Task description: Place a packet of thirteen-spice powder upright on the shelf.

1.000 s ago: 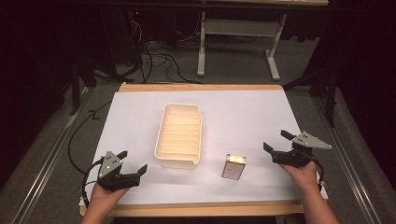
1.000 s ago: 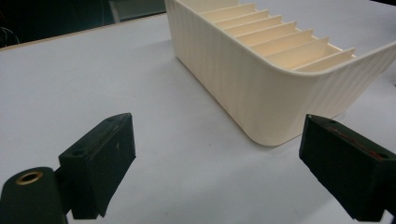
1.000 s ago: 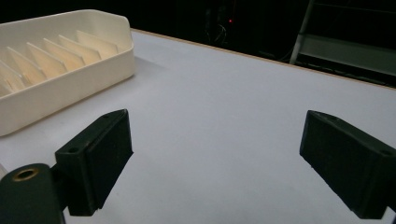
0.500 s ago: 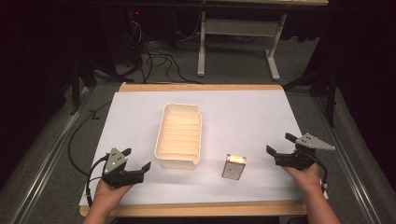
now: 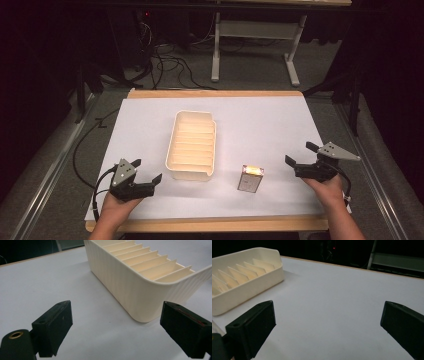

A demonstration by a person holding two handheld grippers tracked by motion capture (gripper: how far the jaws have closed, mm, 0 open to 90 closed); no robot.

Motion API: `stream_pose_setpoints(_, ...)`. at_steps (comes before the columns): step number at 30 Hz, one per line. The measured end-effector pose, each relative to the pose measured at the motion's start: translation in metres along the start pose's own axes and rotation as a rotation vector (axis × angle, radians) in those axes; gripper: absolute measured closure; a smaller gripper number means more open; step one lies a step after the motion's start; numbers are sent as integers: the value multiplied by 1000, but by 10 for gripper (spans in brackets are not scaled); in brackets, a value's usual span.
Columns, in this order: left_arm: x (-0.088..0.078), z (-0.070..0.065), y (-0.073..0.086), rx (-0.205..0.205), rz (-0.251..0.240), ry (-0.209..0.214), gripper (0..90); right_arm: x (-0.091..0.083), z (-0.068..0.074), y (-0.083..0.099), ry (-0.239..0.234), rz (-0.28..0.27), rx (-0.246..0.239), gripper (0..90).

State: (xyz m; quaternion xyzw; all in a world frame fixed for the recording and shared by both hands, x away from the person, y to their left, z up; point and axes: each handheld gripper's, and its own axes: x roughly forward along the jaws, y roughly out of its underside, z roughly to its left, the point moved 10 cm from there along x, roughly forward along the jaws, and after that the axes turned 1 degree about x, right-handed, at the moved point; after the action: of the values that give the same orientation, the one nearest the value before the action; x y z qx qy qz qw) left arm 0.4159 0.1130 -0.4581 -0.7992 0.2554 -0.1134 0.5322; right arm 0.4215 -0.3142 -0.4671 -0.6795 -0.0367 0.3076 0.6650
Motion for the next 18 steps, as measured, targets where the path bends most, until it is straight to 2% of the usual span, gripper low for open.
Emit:
stream_pose_setpoints(5, -1, 0, 1, 2, 4, 2, 115, -3, 8, -8, -36, -24, 11, 0)
stream_pose_setpoints(18, -2, 0, 2, 2, 9, 3, 115, -3, 31, -20, -119, -60, -11, 0)
